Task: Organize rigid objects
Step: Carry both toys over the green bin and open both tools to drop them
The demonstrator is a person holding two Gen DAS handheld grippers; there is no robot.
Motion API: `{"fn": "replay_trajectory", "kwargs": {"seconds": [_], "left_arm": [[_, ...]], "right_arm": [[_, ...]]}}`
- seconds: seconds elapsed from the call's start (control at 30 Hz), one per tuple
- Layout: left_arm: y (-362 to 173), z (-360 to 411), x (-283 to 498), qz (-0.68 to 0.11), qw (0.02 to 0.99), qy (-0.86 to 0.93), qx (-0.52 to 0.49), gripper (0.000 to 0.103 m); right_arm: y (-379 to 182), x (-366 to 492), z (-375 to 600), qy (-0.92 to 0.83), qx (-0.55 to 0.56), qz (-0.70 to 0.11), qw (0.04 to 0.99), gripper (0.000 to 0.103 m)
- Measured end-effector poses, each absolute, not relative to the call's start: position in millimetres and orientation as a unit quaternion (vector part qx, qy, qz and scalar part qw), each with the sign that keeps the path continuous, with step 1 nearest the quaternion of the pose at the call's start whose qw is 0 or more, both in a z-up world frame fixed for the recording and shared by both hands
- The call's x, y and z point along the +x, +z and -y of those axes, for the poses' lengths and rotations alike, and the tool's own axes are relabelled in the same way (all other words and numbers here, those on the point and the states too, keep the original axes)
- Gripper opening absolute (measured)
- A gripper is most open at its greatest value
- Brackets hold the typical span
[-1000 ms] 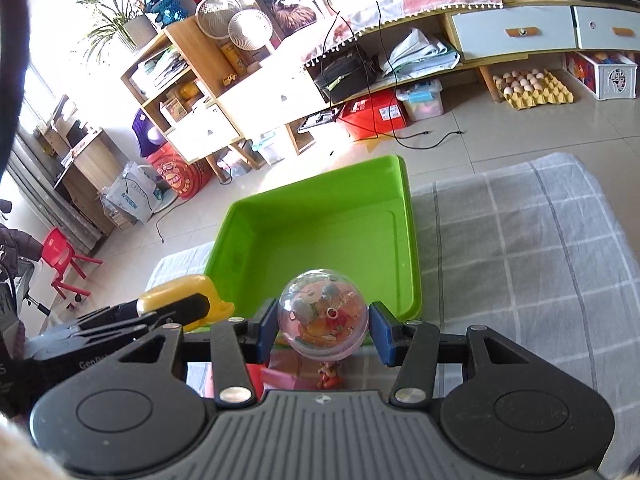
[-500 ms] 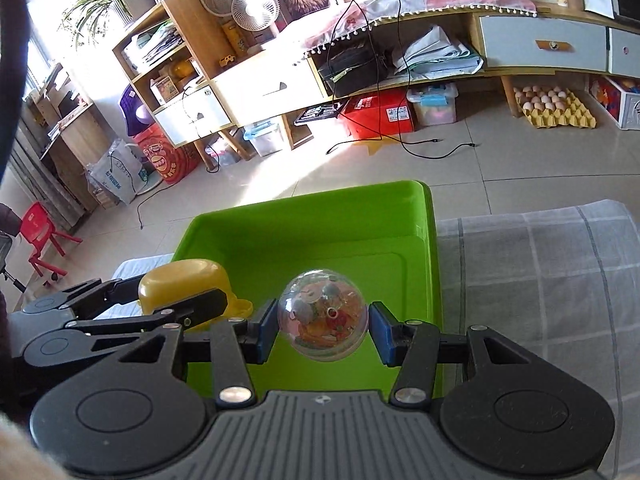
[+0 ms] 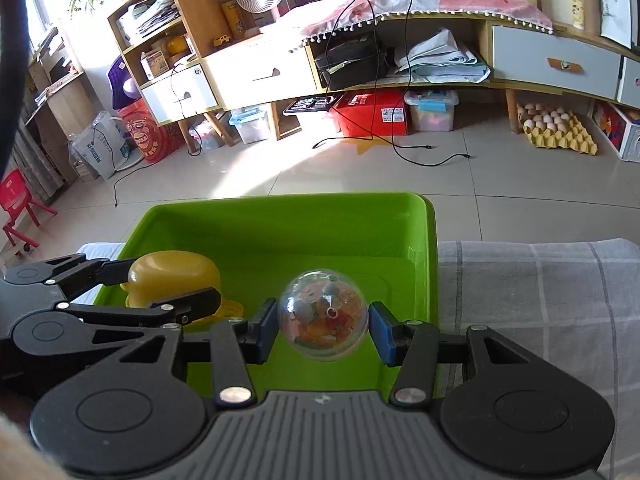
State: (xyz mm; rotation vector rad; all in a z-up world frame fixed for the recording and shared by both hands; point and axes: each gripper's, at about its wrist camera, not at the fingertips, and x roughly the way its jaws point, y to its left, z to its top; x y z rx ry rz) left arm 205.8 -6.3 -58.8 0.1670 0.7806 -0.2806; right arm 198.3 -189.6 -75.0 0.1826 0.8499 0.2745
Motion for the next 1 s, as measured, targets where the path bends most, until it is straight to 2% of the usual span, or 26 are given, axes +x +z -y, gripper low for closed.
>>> {"fn": "replay_trajectory", "kwargs": {"seconds": [0.73, 0.8, 0.87, 1.0], "left_arm": [[-66, 10, 223, -0.405, 0.901, -0.116, 0.108, 0.075], [-65, 12, 221, -0.402, 0.901, -0.117, 0.116, 0.078], [-62, 14, 219, -0.396, 0.902, -0.118, 0.122, 0.084], [-59, 14, 213, -0.391, 0.906, -0.118, 0.115, 0.089]], "right_arm": [[-81, 212, 168, 0.119, 0.029, -0.401, 0.908, 0.018], [-78, 208, 168, 0.124, 0.031, -0.399, 0.908, 0.023], [-74, 206, 170, 0.128, 0.037, -0.397, 0.908, 0.034], [-63, 199, 174, 0.123, 0.036, -0.39, 0.912, 0.038]]}}
